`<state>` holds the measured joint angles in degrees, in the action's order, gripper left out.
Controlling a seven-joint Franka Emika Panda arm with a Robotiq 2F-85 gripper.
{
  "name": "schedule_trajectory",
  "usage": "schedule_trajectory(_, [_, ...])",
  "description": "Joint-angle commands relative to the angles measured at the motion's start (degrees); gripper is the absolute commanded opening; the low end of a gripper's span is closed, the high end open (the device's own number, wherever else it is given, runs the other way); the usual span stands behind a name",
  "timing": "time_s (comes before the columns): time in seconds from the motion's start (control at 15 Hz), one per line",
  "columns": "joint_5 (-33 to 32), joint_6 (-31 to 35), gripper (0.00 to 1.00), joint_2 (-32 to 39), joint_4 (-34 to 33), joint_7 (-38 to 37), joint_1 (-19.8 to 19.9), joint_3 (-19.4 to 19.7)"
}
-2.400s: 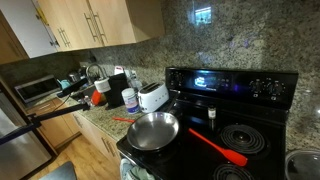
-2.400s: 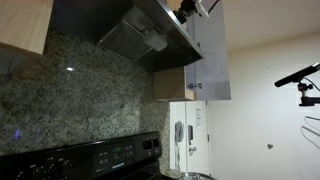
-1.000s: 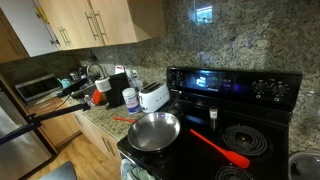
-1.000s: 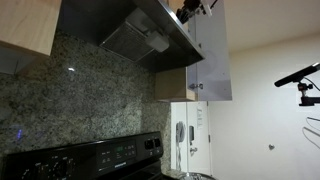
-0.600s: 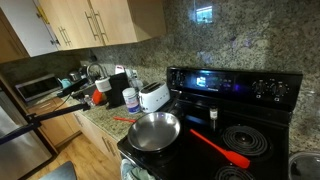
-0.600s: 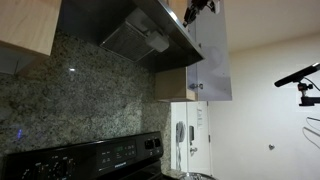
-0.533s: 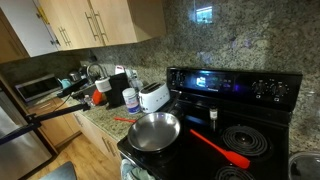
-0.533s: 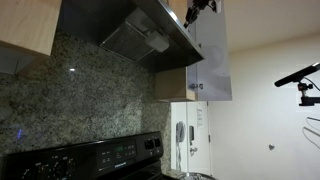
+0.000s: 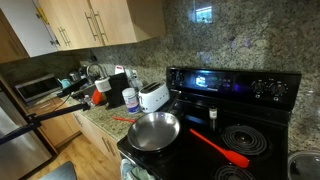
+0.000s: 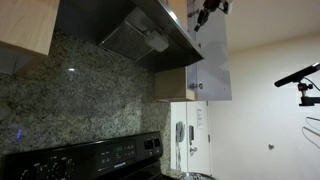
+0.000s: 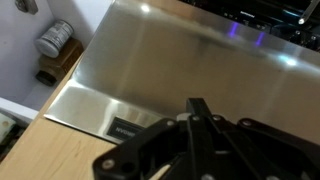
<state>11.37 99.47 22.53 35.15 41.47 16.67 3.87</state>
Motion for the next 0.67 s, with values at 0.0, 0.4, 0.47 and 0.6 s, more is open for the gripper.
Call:
schedule_trajectory(0.0, [3.6,-2.0,0.02,-5.7,9.1,4.8,2.2,-0.9])
schedule_trajectory(0.4, [7.4,-2.0,0.02,-12.9,25.5,9.8,3.5,-0.3])
schedule_trajectory(0.47, [7.8,-1.0,0.02,-14.0,28.3,9.7,3.9,0.0])
schedule_trajectory(0.6, [8.1,-0.1,0.02,-16.5,33.6,9.5,4.6,0.6])
